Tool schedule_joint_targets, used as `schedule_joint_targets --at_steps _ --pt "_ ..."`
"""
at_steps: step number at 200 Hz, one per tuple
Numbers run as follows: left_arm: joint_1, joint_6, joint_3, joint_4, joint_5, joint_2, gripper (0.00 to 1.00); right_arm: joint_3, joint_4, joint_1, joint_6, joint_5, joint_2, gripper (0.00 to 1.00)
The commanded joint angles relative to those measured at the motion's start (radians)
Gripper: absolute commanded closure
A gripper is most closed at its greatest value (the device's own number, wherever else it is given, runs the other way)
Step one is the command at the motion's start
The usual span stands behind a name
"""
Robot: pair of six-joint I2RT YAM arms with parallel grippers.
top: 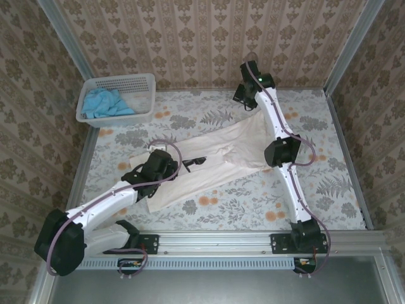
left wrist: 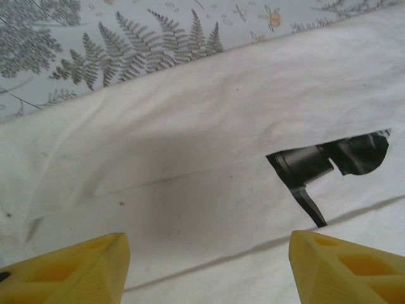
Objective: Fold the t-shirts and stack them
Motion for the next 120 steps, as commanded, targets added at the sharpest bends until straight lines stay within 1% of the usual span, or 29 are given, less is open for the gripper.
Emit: schedule_joint_targets --at_steps 1,11,28,47,65,75,87,106,120 --pt "-0.004 0.009 0.020 0.016 0.053 0.023 0.32 0.102 -0.280 0.011 -0.067 0.076 -0.054 0.51" --pt "-0.004 0.011 0.020 0.018 0.072 0.027 0.32 0.102 -0.331 0.022 -0.101 0.104 -0.051 0.48" --pt "-0.006 0.011 0.021 0.025 0.094 0.028 0.32 0.102 -0.368 0.047 -0.163 0.148 -0.053 0.41" --pt "-0.008 0.015 0.020 0.022 0.098 0.024 0.32 0.102 -0.375 0.048 -0.212 0.118 -0.073 0.39" --pt "-0.007 0.016 0.020 0.021 0.097 0.018 0.32 0.102 -0.384 0.041 -0.261 0.119 -0.107 0.36" --pt "-0.007 0.018 0.018 0.021 0.097 0.016 0.32 0.085 -0.390 0.023 -0.269 0.083 -0.136 0.36" --pt "-0.008 0.019 0.018 0.025 0.099 0.014 0.32 0.000 -0.368 -0.014 -0.286 -0.005 -0.196 0.36" --pt "-0.008 0.019 0.018 0.029 0.108 0.021 0.32 -0.127 -0.341 -0.063 -0.313 -0.025 -0.298 0.36" --pt "-0.009 0.020 0.018 0.030 0.110 0.023 0.32 -0.258 -0.308 -0.114 -0.331 -0.120 -0.399 0.36"
